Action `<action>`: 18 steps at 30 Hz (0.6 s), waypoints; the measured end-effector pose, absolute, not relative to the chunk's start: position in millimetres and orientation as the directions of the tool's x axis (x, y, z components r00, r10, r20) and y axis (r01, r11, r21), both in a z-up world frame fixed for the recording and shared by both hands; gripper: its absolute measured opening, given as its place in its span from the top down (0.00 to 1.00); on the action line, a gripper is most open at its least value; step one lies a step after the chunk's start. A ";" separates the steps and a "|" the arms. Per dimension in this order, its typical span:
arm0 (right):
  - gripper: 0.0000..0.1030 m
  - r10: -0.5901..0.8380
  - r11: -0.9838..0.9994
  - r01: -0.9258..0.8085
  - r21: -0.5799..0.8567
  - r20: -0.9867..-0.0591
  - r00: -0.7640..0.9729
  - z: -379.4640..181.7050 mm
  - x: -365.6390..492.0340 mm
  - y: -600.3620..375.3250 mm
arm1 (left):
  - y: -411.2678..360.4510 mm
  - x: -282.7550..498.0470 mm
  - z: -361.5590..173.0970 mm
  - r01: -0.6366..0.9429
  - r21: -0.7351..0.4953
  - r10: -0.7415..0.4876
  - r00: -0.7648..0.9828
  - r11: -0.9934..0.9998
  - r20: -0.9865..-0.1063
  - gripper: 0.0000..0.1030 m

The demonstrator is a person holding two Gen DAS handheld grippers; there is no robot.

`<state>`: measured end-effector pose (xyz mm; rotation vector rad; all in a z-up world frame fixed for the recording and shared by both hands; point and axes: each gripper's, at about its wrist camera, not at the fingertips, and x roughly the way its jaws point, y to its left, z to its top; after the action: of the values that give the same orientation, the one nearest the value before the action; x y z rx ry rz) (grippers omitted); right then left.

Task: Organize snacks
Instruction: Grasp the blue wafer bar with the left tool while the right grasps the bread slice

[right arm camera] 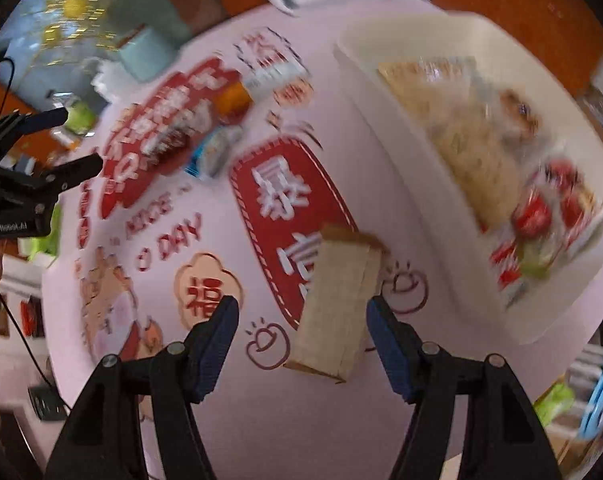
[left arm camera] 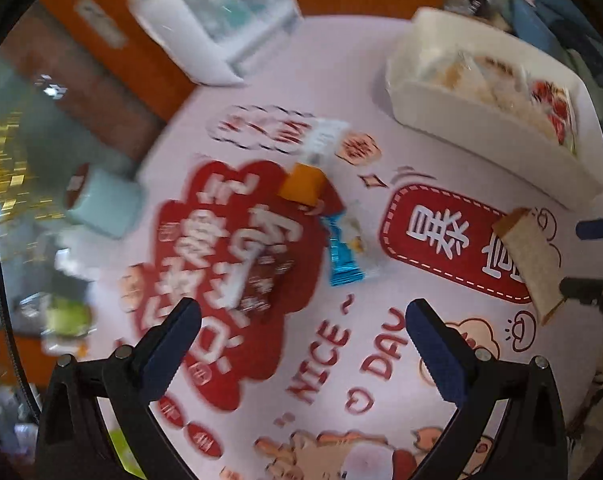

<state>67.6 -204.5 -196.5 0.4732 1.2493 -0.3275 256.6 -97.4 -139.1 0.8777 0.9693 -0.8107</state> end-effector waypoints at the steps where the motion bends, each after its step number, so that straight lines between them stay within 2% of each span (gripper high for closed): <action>1: 0.35 0.004 0.853 0.500 0.149 -0.960 0.280 -202.7 68.0 -203.2 | -103.1 260.9 -150.3 0.884 0.225 -0.181 0.321 0.411 -0.930 0.01; 5: 0.35 -0.039 0.827 0.553 0.102 -0.970 0.238 -229.7 69.6 -201.8 | -124.8 276.2 -189.4 0.904 0.139 -0.187 0.231 0.405 -0.955 0.01; 13: 0.34 -0.068 0.797 0.601 0.062 -0.979 0.191 -255.3 67.5 -205.4 | -156.0 295.7 -237.5 0.901 0.067 -0.169 0.153 0.429 -0.974 0.03; 16: 0.33 -0.083 0.802 0.595 0.051 -0.977 0.196 -254.2 67.2 -204.0 | -161.5 301.0 -250.4 0.895 0.053 -0.145 0.130 0.442 -0.981 0.16; 18: 0.36 -0.104 0.806 0.591 0.031 -0.976 0.193 -253.5 67.2 -202.6 | -162.8 303.4 -258.7 0.889 0.039 -0.129 0.110 0.456 -0.986 0.28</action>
<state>67.2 -202.6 -253.5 0.4513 1.2936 -0.5112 303.4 -162.8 -258.7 0.7919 1.2313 -0.8761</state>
